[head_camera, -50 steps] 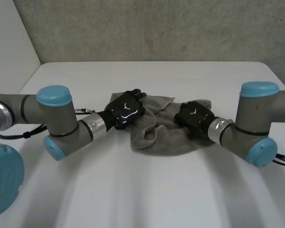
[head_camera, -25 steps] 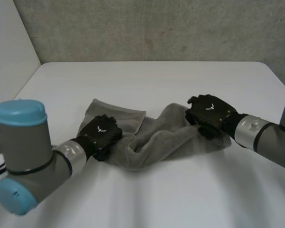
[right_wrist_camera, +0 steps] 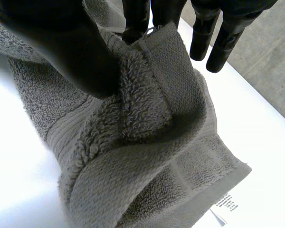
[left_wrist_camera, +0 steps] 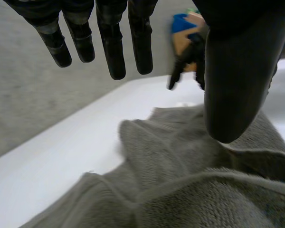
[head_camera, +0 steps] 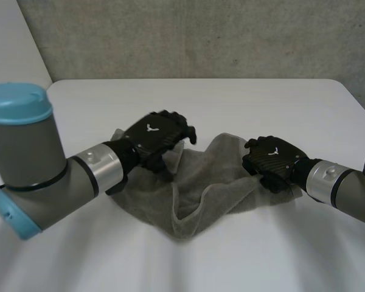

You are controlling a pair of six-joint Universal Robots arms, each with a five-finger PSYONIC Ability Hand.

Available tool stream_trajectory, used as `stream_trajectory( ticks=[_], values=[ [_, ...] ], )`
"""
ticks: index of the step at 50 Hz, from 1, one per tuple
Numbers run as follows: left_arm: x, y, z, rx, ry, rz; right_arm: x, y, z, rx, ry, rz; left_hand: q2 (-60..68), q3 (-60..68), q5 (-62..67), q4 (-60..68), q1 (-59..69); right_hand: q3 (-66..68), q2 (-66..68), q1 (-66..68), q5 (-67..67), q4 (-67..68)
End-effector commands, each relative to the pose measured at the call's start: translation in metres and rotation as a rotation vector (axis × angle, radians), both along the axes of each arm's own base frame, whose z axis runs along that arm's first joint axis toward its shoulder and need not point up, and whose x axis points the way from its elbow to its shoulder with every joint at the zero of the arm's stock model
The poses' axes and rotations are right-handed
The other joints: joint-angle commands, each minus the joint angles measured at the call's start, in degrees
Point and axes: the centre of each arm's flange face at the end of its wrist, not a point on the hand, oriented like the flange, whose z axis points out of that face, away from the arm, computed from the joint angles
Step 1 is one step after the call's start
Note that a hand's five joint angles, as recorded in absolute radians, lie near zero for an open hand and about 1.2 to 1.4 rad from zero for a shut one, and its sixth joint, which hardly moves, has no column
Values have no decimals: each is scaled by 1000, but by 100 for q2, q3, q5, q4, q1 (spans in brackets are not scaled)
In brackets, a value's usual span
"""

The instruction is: Fold the towel.

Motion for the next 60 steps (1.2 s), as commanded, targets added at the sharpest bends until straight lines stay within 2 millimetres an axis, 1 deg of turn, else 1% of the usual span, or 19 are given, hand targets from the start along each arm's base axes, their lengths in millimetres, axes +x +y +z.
stream_trajectory(
  ticks=[1, 15, 18, 20, 22, 32, 36, 40, 43, 45, 46, 48, 49, 50, 51, 53, 54, 56, 60],
  values=[
    [-7, -7, -26, -24, -177, -145, 0, 1, 0, 1, -1, -1, 266, -246, 177, -288, 176, -43, 578, 650, 515, -342],
    [12, -18, -65, -84, -508, -130, -1, 0, -1, 3, 1, -3, 906, -246, 817, -288, 815, -43, 578, 650, 515, -342],
    [14, -20, -65, -90, -522, -115, -1, 2, -3, 14, 4, -4, 2235, -246, 2145, -288, 2144, -43, 578, 650, 515, -342],
    [16, -22, -61, -79, -508, -90, -1, 5, -5, 28, 9, -9, 3842, -246, 3753, -288, 3751, -43, 578, 650, 515, -342],
    [17, -22, -60, -62, -495, -77, -2, 8, -6, 43, 12, -8, 4349, -246, 4260, -288, 4259, -43, 578, 650, 515, -342],
    [28, -14, -7, -20, -275, 78, -7, 39, 10, 124, -4, 40, 4405, -246, 4315, -288, 4314, -43, 578, 650, 515, -342],
    [33, -9, 9, 3, -214, 119, -2, 50, 29, 160, -49, 116, 4405, -246, 4315, -288, 4314, -43, 578, 650, 515, -342],
    [38, -19, 13, -10, -204, 147, 3, 43, 47, 121, -78, 155, 4405, -246, 4315, -288, 4314, -43, 578, 650, 515, -342],
    [42, -37, 21, -54, -183, 175, 11, 28, 68, 13, -104, 203, 4439, -246, 4349, -288, 4348, -43, 578, 650, 515, -342],
    [39, -69, 38, -170, -122, 217, 20, -7, 96, -186, -136, 215, 4906, -246, 4817, -288, 4816, -43, 578, 650, 515, -342],
    [39, -69, 38, -171, -122, 217, 20, -8, 96, -187, -136, 215, 4909, -246, 4820, -288, 4819, -43, 578, 650, 515, -342],
    [34, -96, 71, -389, -9, 274, 32, -39, 134, -450, -202, 198, 5109, -246, 5020, -288, 5018, -43, 578, 650, 515, -342],
    [34, -96, 71, -390, -9, 274, 32, -40, 135, -451, -203, 198, 5109, -246, 5020, -288, 5018, -43, 578, 650, 515, -342],
    [32, -104, 92, -498, 72, 324, 35, -49, 158, -583, -268, 173, 5109, -246, 5020, -288, 5018, -43, 578, 650, 515, -342],
    [32, -104, 92, -499, 73, 325, 35, -49, 158, -584, -269, 173, 5109, -246, 5020, -288, 5018, -43, 578, 650, 515, -342],
    [46, -98, 161, -682, 319, 433, 25, -57, 218, -776, -499, 92, 5109, -246, 5020, -288, 5018, -43, 578, 650, 515, -342],
    [46, -98, 162, -683, 321, 433, 24, -57, 218, -777, -500, 92, 5109, -246, 5020, -288, 5018, -43, 578, 650, 515, -342],
    [61, -74, 205, -737, 520, 434, 4, -51, 255, -772, -725, 99, 5109, -246, 5020, -288, 5018, -43, 578, 650, 515, -342],
    [65, -56, 202, -656, 547, 369, -27, -62, 249, -628, -768, 91, 5109, -246, 5020, -288, 5018, -43, 578, 650, 515, -342]
  ],
)
